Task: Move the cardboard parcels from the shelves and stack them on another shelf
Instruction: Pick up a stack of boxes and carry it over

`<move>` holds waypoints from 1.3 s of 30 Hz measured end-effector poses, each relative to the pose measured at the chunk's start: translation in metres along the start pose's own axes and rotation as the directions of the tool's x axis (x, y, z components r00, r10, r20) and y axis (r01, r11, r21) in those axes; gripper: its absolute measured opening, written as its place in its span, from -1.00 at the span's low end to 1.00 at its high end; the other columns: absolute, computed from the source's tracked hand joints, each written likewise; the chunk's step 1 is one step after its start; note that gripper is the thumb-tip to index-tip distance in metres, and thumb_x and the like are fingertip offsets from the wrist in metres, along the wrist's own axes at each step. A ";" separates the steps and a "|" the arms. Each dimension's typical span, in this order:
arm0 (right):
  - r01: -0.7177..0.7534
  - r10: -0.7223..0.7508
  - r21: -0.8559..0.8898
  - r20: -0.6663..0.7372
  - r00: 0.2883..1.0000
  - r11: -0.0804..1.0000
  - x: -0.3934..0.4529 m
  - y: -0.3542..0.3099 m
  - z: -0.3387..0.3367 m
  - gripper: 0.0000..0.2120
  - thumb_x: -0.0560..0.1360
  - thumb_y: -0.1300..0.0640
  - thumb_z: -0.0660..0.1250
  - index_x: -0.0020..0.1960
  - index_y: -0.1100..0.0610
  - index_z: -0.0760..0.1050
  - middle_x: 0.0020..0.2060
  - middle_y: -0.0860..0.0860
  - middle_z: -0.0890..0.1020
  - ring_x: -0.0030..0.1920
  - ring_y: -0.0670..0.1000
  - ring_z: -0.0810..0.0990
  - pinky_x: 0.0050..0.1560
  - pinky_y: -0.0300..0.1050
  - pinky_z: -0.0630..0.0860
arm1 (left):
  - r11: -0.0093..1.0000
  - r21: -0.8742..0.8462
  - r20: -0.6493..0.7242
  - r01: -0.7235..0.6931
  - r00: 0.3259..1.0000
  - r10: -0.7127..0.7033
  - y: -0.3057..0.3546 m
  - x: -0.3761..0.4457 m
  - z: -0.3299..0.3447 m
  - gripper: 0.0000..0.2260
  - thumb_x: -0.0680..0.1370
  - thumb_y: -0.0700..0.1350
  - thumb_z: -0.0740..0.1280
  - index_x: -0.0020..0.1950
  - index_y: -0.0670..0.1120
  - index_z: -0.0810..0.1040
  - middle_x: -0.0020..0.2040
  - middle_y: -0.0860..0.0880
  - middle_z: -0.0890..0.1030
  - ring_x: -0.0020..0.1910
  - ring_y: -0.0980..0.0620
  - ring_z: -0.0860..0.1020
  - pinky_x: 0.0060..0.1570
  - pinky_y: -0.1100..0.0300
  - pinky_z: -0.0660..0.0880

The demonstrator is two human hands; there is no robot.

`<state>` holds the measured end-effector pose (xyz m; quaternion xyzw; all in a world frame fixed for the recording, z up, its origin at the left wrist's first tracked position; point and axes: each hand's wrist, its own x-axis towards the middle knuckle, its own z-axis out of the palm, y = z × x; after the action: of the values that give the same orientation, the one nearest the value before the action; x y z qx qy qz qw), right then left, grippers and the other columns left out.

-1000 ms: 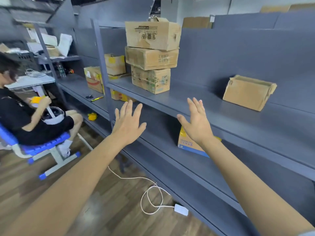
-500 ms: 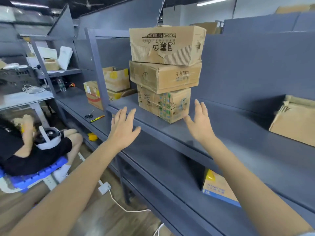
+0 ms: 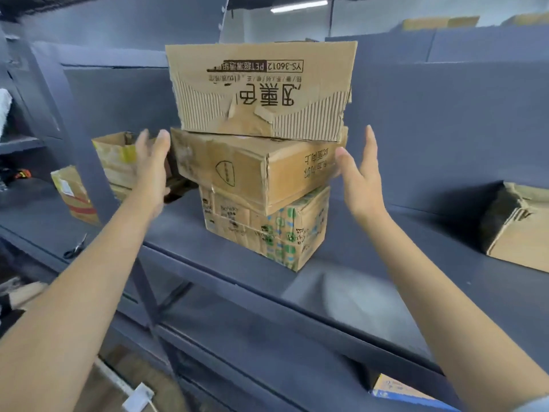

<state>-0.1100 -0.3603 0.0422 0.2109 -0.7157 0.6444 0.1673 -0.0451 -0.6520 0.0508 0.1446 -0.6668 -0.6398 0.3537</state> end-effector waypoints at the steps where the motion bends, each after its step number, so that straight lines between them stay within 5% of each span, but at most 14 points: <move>1: 0.000 0.000 0.043 0.001 1.000 0.999 0.003 -0.002 0.006 -0.34 0.61 0.01 0.19 0.56 0.04 -0.11 0.55 -0.10 0.01 0.51 -0.16 0.01 0.47 -0.18 0.05 | 0.998 -0.021 0.066 0.052 0.997 -0.051 -0.005 0.007 0.003 -0.44 0.57 0.26 0.10 0.52 0.19 -0.01 0.51 0.11 0.17 0.44 -0.02 0.23 0.35 -0.22 0.19; 4: 0.021 -0.022 0.088 0.019 1.000 0.996 0.006 -0.006 0.025 -0.23 0.50 -0.12 0.24 0.56 0.01 -0.09 0.51 -0.12 0.16 0.46 -0.20 0.18 0.41 -0.25 0.18 | 0.978 -0.131 0.266 0.165 0.956 -0.126 -0.021 0.022 0.010 -0.41 0.51 0.33 0.13 0.48 0.32 -0.02 0.48 0.18 0.23 0.42 -0.08 0.29 0.25 -0.41 0.18; 7: 0.047 -0.047 0.063 -0.001 0.999 0.997 0.010 -0.002 0.037 -0.27 0.46 -0.07 0.24 0.53 0.03 0.00 0.37 -0.17 0.34 0.32 -0.33 0.33 0.28 -0.42 0.30 | 0.955 -0.253 0.338 0.155 0.939 -0.063 -0.028 0.037 0.017 -0.47 0.54 0.19 0.22 0.44 0.31 0.06 0.37 0.19 0.39 0.31 0.02 0.40 0.20 -0.34 0.30; 15: 0.051 -0.051 -0.019 0.002 0.999 0.999 0.005 -0.005 0.037 -0.30 0.44 -0.16 0.22 0.50 0.05 0.13 0.44 0.04 0.30 0.46 0.00 0.25 0.48 0.10 0.18 | 0.970 -0.229 0.343 0.087 0.939 -0.004 -0.036 0.036 0.030 -0.17 0.31 0.23 0.40 0.44 0.38 -0.03 0.47 0.10 0.21 0.37 -0.01 0.35 0.22 -0.33 0.33; 19: 0.029 -0.030 -0.153 -0.006 1.000 0.988 -0.004 -0.007 0.006 -0.34 0.56 0.02 0.26 0.54 0.01 -0.01 0.46 -0.20 0.13 0.46 -0.21 0.11 0.40 -0.31 0.12 | 0.976 -0.217 0.308 0.013 0.950 0.055 -0.047 0.040 0.033 -0.30 0.48 0.13 0.35 0.45 0.35 -0.04 0.48 0.08 0.19 0.38 -0.02 0.33 0.18 -0.22 0.38; 21: 0.062 -0.131 -0.461 -0.119 0.984 0.885 -0.003 0.005 -0.036 -0.30 0.53 0.11 0.33 0.54 0.07 0.02 0.48 -0.11 0.12 0.50 -0.11 0.06 0.43 -0.26 0.08 | 0.974 -0.224 0.308 -0.034 0.946 0.104 -0.052 0.041 0.034 -0.33 0.52 0.10 0.33 0.46 0.35 -0.04 0.48 0.10 0.19 0.37 -0.01 0.34 0.11 -0.19 0.39; 23: -0.085 -0.110 -0.692 -0.232 0.967 0.717 0.005 0.020 -0.089 -0.31 0.50 0.15 0.35 0.52 0.12 0.09 0.52 0.11 0.09 0.53 0.11 0.02 0.47 -0.07 0.03 | 0.972 -0.228 0.278 -0.061 0.952 0.125 -0.055 0.040 0.037 -0.31 0.50 0.12 0.32 0.47 0.34 -0.06 0.49 0.11 0.17 0.38 0.00 0.33 0.11 -0.18 0.37; 26: -0.419 0.107 -0.786 -0.419 0.902 0.454 0.014 0.040 -0.161 -0.31 0.48 0.06 0.34 0.51 0.12 0.11 0.53 0.20 0.02 0.52 0.24 -0.08 0.47 0.15 -0.01 | 0.989 -0.120 0.093 -0.086 0.991 0.098 -0.067 0.045 0.034 -0.24 0.40 0.27 0.34 0.50 0.22 0.02 0.49 0.03 0.19 0.41 -0.01 0.30 0.27 -0.12 0.31; 30: -0.509 0.153 -0.793 -0.487 0.860 0.335 0.002 0.053 -0.221 -0.34 0.48 -0.01 0.30 0.49 0.13 0.14 0.51 0.22 0.08 0.51 0.25 -0.04 0.46 0.23 0.04 | 0.956 0.160 -0.066 -0.246 0.964 0.259 -0.089 -0.002 0.040 -0.04 0.37 0.49 0.18 0.41 -0.29 0.25 0.36 -0.30 0.33 0.35 -0.27 0.31 0.36 -0.12 0.27; 32: -0.538 0.159 -0.772 -0.517 0.841 0.338 -0.011 0.058 -0.237 -0.32 0.49 -0.03 0.30 0.51 0.13 0.13 0.50 0.22 0.11 0.51 0.24 -0.01 0.47 0.20 0.04 | 0.831 0.187 -0.030 -0.524 0.843 0.538 -0.083 -0.053 0.057 -0.23 0.48 0.32 0.18 0.32 -0.36 0.28 0.29 -0.26 0.29 0.31 -0.26 0.31 0.38 -0.01 0.24; 34: -0.551 0.174 -0.768 -0.524 0.834 0.326 -0.027 0.063 -0.250 -0.31 0.47 0.00 0.32 0.51 0.14 0.13 0.50 0.22 0.13 0.51 0.24 0.00 0.47 0.18 0.04 | 0.565 0.185 -0.034 -0.804 0.569 0.821 -0.068 -0.105 0.083 -0.49 0.52 0.08 0.25 0.32 -0.22 0.28 0.23 -0.22 0.24 0.30 -0.17 0.29 0.38 -0.02 0.22; 36: -0.548 0.172 -0.774 -0.521 0.836 0.318 -0.043 0.068 -0.262 -0.31 0.44 0.03 0.34 0.49 0.15 0.15 0.48 0.22 0.16 0.50 0.24 0.03 0.47 0.18 0.06 | 0.344 0.081 -0.013 -0.936 0.344 0.939 -0.055 -0.142 0.113 -0.63 0.47 -0.10 0.27 0.20 -0.25 0.35 0.19 -0.17 0.27 0.28 -0.02 0.29 0.26 -0.08 0.33; 39: -0.531 0.154 -0.780 -0.510 0.846 0.332 -0.062 0.075 -0.281 -0.32 0.45 0.04 0.35 0.47 0.17 0.16 0.49 0.21 0.13 0.50 0.23 0.00 0.47 0.18 0.05 | 0.290 -0.050 0.094 -0.956 0.285 0.954 -0.042 -0.186 0.160 -0.72 0.43 -0.15 0.27 0.11 -0.20 0.39 0.14 -0.06 0.36 0.16 0.01 0.39 0.11 -0.03 0.37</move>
<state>-0.1050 -0.0696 -0.0217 -0.1883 -0.9321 0.2027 0.2337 -0.0295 -0.4181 -0.0319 -0.3123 -0.6442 -0.3044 0.6284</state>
